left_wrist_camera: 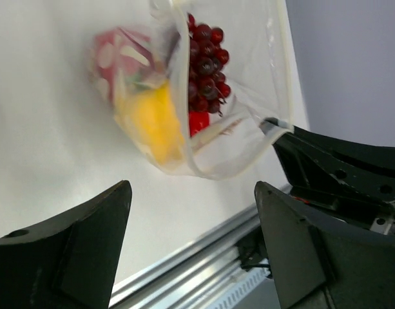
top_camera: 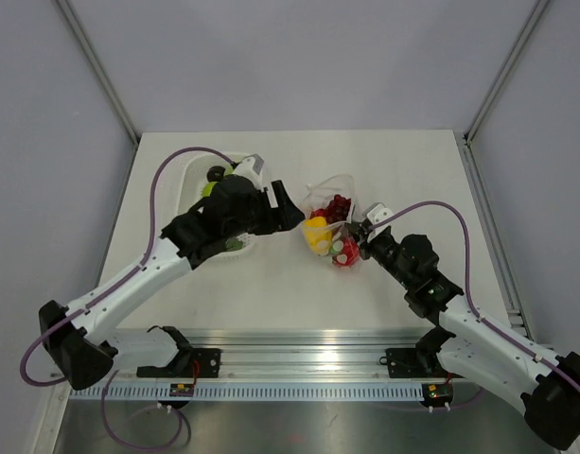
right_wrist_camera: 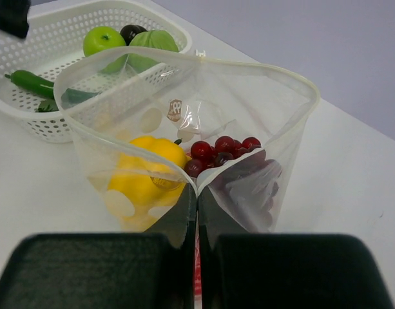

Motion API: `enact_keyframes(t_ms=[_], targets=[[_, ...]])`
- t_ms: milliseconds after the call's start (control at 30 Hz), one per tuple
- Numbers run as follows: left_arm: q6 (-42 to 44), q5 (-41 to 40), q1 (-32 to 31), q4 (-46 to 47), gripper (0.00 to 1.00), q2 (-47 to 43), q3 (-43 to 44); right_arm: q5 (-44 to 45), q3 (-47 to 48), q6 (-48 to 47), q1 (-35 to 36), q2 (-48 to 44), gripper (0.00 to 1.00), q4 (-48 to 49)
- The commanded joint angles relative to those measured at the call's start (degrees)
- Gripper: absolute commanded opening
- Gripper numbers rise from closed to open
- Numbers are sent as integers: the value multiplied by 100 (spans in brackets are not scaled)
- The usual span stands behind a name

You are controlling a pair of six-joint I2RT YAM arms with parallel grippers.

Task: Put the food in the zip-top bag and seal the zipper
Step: Adjust the zipper food storage bag at the center of the board.

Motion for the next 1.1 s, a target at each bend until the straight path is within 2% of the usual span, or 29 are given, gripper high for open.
enact_keyframes(t_ms=[0, 133, 167, 233, 267, 333, 367, 433, 467, 567, 600, 633, 667, 700, 767, 833, 867, 967, 1000, 1067], targets=[[1064, -232, 603, 111, 80, -607, 314, -506, 195, -210, -59, -222, 0, -142], [2285, 26, 1220, 753, 80, -555, 42, -647, 169, -131, -67, -573, 0, -469], [3037, 79, 1273, 1224, 80, -529, -64, -647, 142, -123, -76, -635, 0, -513], [3674, 350, 1282, 2145, 83, -511, -536, -568, 107, -44, -67, -732, 0, -575], [4286, 535, 1309, 2508, 84, -511, -765, -551, 81, -26, -67, -758, 0, -584], [4756, 966, 1361, 3604, 84, -441, -1292, -515, 63, 44, -68, -819, 0, -592], [4924, 1132, 1449, 3828, 84, -354, -1347, -533, 72, 62, -76, -828, 0, -619], [4689, 1317, 1616, 3718, 83, 66, -1165, -568, 124, 106, -68, -828, 0, -733], [4279, 1928, 1843, 3499, 85, 252, -702, -586, 151, 115, -76, -820, 0, -794], [3164, 2626, 2178, 2742, 86, 997, 300, -489, 238, 193, -76, -776, 1, -1023], [2854, 2741, 2231, 2627, 87, 1157, 444, -306, 274, 264, -68, -767, 9, -1154], [2616, 2786, 2275, 2426, 86, 1281, 558, -226, 396, 351, -67, -758, 23, -1259], [2248, 2847, 2328, 2372, 87, 1439, 638, -191, 484, 448, -67, -767, 51, -1400], [2140, 2900, 2346, 2302, 89, 1510, 752, -216, 607, 501, -67, -784, 59, -1784], [2017, 3093, 2381, 1925, 91, 1703, 936, -243, 1098, 737, -67, -837, 67, -2529], [1955, 3313, 2381, 1687, 91, 1800, 1165, -33, 1641, 1045, -67, -907, 71, -2920], [1928, 3531, 2381, 1660, 91, 1827, 1201, 647, 1854, 1786, -59, -899, 72, -3104], [1858, 3814, 2372, 1616, 90, 1810, 1262, 926, 2811, 2476, -76, -540, 70, -3930], [1875, 3954, 2364, 1528, 89, 1792, 1297, 987, 3101, 2671, -68, -130, 68, -4480], [2172, 3982, 2250, 1142, 89, 1748, 1464, 1162, 4024, 3362, -67, 364, 62, -5150]])
